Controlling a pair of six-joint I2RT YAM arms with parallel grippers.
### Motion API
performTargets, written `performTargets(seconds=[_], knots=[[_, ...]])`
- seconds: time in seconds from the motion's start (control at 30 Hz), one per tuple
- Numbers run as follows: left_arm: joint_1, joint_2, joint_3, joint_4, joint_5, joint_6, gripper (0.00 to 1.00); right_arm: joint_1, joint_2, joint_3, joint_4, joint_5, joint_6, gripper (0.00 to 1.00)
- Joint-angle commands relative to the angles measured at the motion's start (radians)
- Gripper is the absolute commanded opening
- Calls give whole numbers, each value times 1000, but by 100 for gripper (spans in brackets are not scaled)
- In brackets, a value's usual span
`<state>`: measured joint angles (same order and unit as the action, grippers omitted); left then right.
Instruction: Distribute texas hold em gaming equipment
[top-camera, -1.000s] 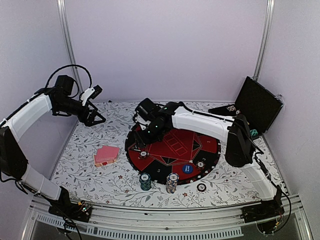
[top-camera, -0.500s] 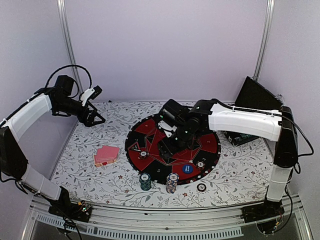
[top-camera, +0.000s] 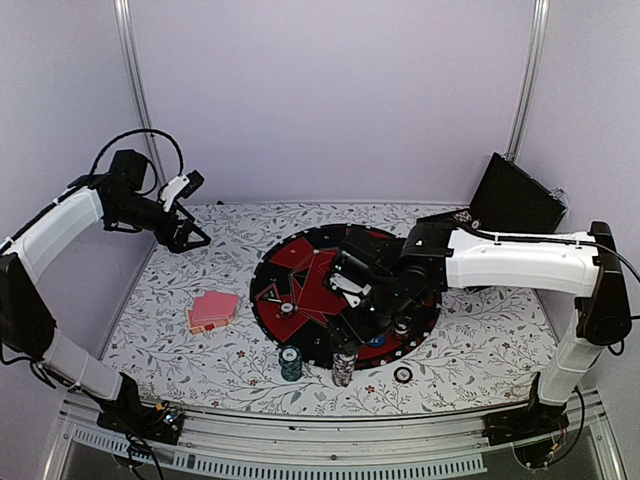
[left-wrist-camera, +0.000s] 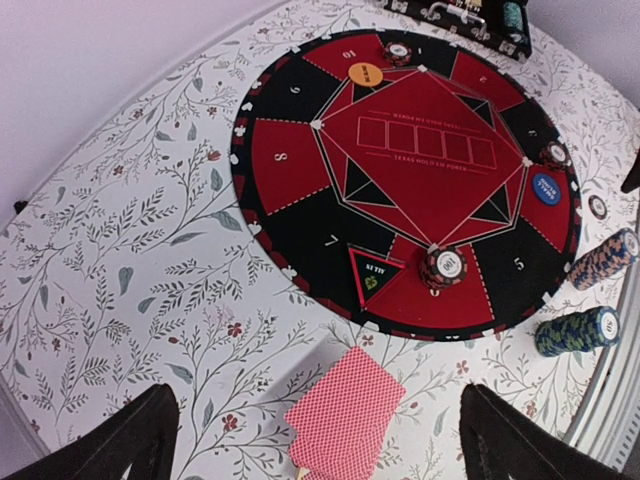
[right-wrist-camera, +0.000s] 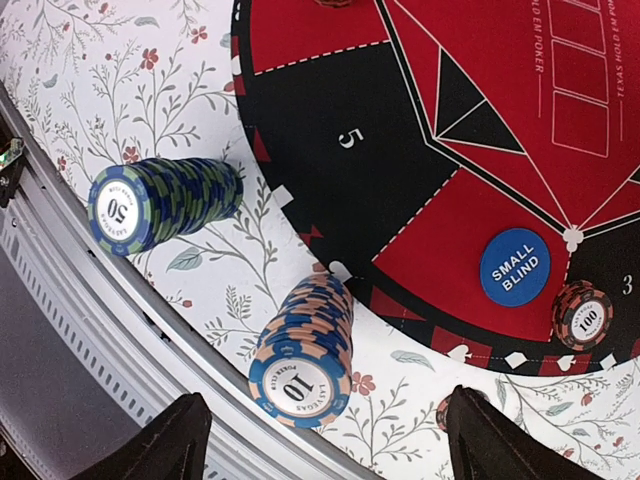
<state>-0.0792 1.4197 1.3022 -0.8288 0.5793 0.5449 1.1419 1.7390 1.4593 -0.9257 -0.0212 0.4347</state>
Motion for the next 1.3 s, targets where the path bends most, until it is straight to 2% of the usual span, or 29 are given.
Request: performTargets(seconds=[0.0, 0.4, 1.27], knots=[[-13, -8, 24, -10, 6, -8, 100, 13, 23, -11, 34, -29, 16, 85], [-12, -8, 28, -9, 2, -5, 100, 34, 107, 4, 37, -11, 8, 84], [-12, -15, 27, -9, -10, 1, 100, 35, 148, -7, 50, -20, -7, 63]])
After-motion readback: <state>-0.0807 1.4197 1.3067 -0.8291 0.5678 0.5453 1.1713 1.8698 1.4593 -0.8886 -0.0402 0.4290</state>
